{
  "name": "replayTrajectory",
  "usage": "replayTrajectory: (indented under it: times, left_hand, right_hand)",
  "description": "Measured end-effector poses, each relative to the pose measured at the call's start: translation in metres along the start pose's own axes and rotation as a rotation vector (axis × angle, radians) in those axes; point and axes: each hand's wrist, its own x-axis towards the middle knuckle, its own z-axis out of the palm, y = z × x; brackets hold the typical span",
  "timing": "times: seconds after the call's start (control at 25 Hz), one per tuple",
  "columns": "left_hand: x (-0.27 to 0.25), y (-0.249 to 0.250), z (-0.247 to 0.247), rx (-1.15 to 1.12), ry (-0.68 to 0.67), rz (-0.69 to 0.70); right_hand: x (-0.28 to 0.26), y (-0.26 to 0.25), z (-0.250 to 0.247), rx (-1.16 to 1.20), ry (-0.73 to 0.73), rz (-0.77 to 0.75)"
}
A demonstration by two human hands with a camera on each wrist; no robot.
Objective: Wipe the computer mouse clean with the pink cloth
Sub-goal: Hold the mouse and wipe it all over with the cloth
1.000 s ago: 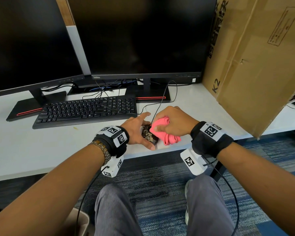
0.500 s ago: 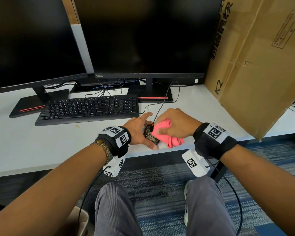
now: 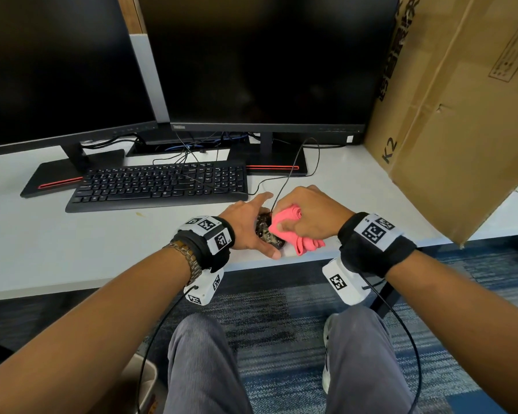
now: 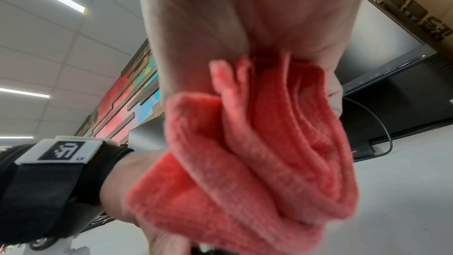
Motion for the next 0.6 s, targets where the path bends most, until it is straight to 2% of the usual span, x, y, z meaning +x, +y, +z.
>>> replayTrajectory:
  times: [0.24, 0.6]
  left_hand:
    - [0.001, -0.013, -0.005, -0.080, -0.097, 0.043]
    - [0.002, -0.013, -0.004, -0.077, -0.067, 0.046]
  right_hand:
    - [-0.003, -0.001, -0.002, 0.001, 0.008, -0.022]
    - [-0.014, -0.004, 0.008, -0.029, -0.042, -0.096]
